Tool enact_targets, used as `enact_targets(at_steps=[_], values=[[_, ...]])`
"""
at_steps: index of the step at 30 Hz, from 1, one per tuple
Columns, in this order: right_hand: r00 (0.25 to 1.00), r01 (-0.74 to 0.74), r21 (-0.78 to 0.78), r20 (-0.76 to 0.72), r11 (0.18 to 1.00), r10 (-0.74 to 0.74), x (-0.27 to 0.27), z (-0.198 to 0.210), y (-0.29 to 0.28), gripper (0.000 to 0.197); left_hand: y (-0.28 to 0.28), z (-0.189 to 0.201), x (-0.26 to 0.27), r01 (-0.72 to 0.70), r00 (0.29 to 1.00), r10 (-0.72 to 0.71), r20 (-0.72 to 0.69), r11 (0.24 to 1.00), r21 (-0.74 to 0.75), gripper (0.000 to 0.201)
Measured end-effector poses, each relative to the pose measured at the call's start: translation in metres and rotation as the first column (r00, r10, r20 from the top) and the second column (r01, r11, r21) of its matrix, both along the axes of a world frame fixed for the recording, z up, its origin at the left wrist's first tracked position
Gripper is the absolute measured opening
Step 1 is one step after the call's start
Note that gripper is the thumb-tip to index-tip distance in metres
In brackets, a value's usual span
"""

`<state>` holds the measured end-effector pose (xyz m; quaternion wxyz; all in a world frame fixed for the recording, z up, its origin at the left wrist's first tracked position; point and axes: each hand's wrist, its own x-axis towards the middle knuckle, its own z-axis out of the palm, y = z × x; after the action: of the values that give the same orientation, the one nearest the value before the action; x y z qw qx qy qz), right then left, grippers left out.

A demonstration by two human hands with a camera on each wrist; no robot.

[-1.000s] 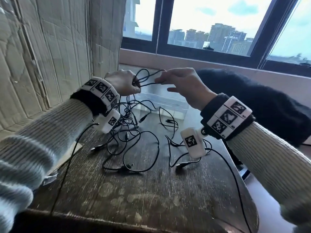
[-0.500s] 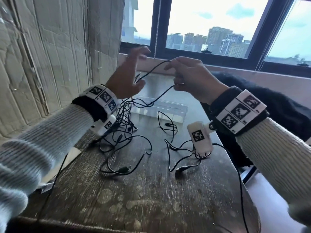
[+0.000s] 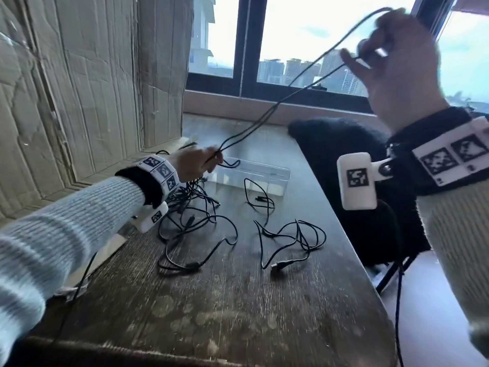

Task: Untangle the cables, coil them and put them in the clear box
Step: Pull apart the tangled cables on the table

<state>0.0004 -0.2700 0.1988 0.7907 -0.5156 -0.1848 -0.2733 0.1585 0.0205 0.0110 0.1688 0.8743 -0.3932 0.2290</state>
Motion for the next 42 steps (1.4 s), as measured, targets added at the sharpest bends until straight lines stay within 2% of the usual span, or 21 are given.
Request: enact_targets(at_steps=[2,5,8,9,10,11,13,14,16,18,21,22,25,29,31,33,35,38,40,41,42], values=[[1.000,0.022,0.030,0.006,0.999,-0.022,-0.003,0.003,-0.014,0.011,0.006,-0.005,0.004,-0.025,1.000,0.025,0.016,1.000,-0.017,0.048],[0.990,0.127,-0.002,-0.061,0.992,-0.127,0.000,-0.004,-0.020,0.021,0.004,0.000,0.003,-0.009,0.995,0.014,0.101,0.999,-0.049,0.060],[0.958,0.217,-0.276,-0.124,0.936,-0.259,0.012,-0.021,-0.003,0.019,-0.010,0.021,-0.006,-0.017,0.991,0.028,0.128,0.997,-0.079,0.058],[0.935,0.244,-0.480,-0.113,0.843,-0.335,0.018,-0.030,0.006,0.014,-0.015,0.027,-0.010,-0.032,0.989,0.042,0.142,0.997,-0.070,0.053],[0.912,0.258,-0.680,-0.063,0.686,-0.406,0.025,-0.040,0.014,0.007,-0.019,0.032,-0.013,-0.045,0.986,0.053,0.158,0.997,-0.055,0.046],[0.893,0.265,-0.841,0.030,0.472,-0.449,0.032,-0.051,0.022,0.012,-0.023,0.037,-0.017,-0.051,0.983,0.057,0.174,0.998,-0.038,0.040],[0.898,0.266,-0.962,0.226,0.056,-0.378,0.041,-0.073,0.039,0.039,-0.029,0.045,-0.024,-0.035,0.981,0.037,0.193,0.999,-0.016,0.033],[0.908,0.260,-0.963,0.268,-0.070,-0.323,0.043,-0.084,0.048,0.046,-0.031,0.048,-0.028,-0.020,0.980,0.022,0.199,1.000,-0.011,0.032],[0.925,0.221,-0.965,0.253,-0.140,-0.284,0.044,-0.100,0.064,0.043,-0.033,0.054,-0.034,0.012,0.977,-0.004,0.212,0.999,-0.036,0.033],[0.935,0.166,-0.986,0.167,-0.030,-0.312,0.049,-0.106,0.070,0.030,-0.030,0.059,-0.037,0.039,0.976,-0.022,0.215,0.997,-0.073,0.039],[0.956,0.019,-0.959,-0.065,0.282,-0.285,0.051,-0.097,0.073,0.012,-0.026,0.059,-0.035,0.002,0.975,0.007,0.222,0.999,-0.040,0.042],[0.958,0.008,-0.946,-0.085,0.324,-0.274,0.050,-0.091,0.071,0.016,-0.025,0.055,-0.033,-0.029,0.974,0.030,0.225,1.000,-0.007,0.040],[0.963,0.103,-0.940,0.012,0.326,-0.271,0.040,-0.066,0.063,0.028,-0.019,0.039,-0.025,-0.047,0.979,0.043,0.198,0.999,0.014,0.045],[0.951,0.138,-0.828,-0.042,0.544,-0.305,0.032,-0.045,0.048,0.026,-0.012,0.029,-0.012,-0.023,0.988,0.034,0.151,0.997,-0.069,0.027],[0.955,0.088,-0.703,-0.142,0.705,-0.260,0.030,-0.041,0.040,0.020,-0.014,0.028,-0.007,0.021,0.991,-0.013,0.136,0.998,-0.059,0.018],[0.959,-0.080,-0.396,-0.280,0.915,-0.037,0.030,-0.040,0.031,0.010,-0.016,0.028,-0.007,0.088,0.994,-0.080,0.080,0.992,-0.092,0.015],[0.930,-0.244,-0.132,-0.313,0.961,0.194,0.027,-0.043,0.026,0.011,-0.024,0.029,-0.007,0.114,0.994,-0.112,0.019,0.985,-0.131,0.015],[0.880,-0.390,0.127,-0.240,0.912,0.410,0.026,-0.048,0.026,0.022,-0.036,0.028,-0.012,0.096,0.993,-0.101,-0.068,0.993,-0.069,0.014],[0.895,-0.308,0.247,-0.252,0.919,0.368,0.024,-0.045,0.027,0.027,-0.037,0.025,-0.015,0.070,0.995,-0.067,-0.078,0.997,0.034,0.015],[0.914,-0.219,0.185,-0.304,0.958,0.268,0.023,-0.042,0.025,0.028,-0.035,0.024,-0.016,0.048,0.997,-0.043,-0.066,0.997,0.068,0.017],[0.936,-0.115,0.002,-0.336,0.993,0.109,0.020,-0.040,0.023,0.027,-0.032,0.025,-0.016,0.022,0.999,-0.018,-0.043,0.996,0.089,0.020]])
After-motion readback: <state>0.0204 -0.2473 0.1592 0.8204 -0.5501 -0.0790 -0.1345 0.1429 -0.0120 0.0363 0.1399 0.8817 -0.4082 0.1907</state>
